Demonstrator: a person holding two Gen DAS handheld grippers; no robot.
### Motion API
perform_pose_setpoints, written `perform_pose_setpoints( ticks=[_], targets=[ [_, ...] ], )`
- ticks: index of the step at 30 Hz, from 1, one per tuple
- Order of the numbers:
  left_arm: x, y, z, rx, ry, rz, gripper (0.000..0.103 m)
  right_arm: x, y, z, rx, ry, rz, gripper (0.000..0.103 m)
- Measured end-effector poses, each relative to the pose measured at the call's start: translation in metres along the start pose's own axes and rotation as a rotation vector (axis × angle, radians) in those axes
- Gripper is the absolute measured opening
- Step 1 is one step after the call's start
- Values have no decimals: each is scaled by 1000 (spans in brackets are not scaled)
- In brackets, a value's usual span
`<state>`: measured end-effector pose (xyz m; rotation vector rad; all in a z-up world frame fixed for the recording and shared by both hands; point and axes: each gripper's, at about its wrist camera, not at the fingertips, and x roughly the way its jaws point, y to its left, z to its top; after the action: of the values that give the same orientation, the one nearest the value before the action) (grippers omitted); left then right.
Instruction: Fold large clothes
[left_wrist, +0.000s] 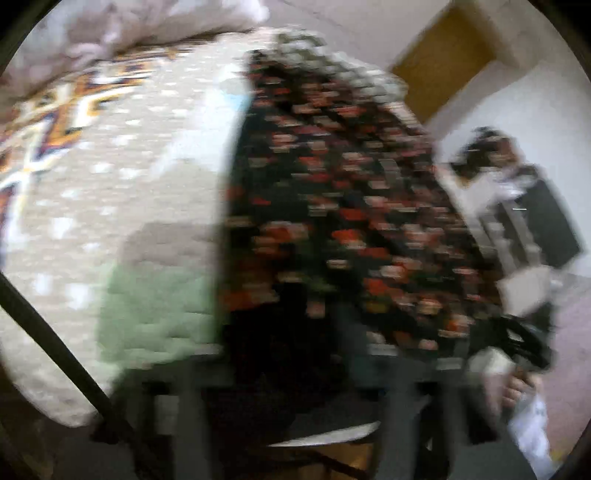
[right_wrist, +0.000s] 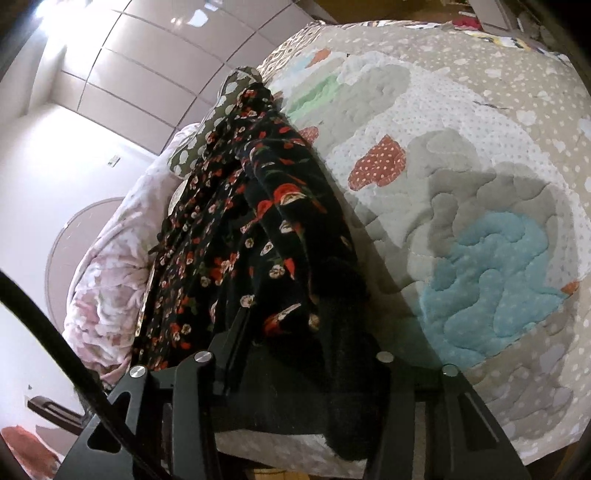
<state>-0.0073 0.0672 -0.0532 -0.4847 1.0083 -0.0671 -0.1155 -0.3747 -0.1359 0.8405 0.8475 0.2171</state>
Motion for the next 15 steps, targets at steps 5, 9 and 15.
perform_pose_setpoints(
  ticks=[5,9,15],
  targets=[
    [-33,16,19,-102,-51,-41,12,-4,13,2,-9,0,-19,13],
    [-69,16,18,-114,-115,-40,11,-32,27,-1,-34,-41,39,12],
    [-93,28,-10,-135,-123,-26,11,-57,38,-34,-68,-10,107,12]
  ],
)
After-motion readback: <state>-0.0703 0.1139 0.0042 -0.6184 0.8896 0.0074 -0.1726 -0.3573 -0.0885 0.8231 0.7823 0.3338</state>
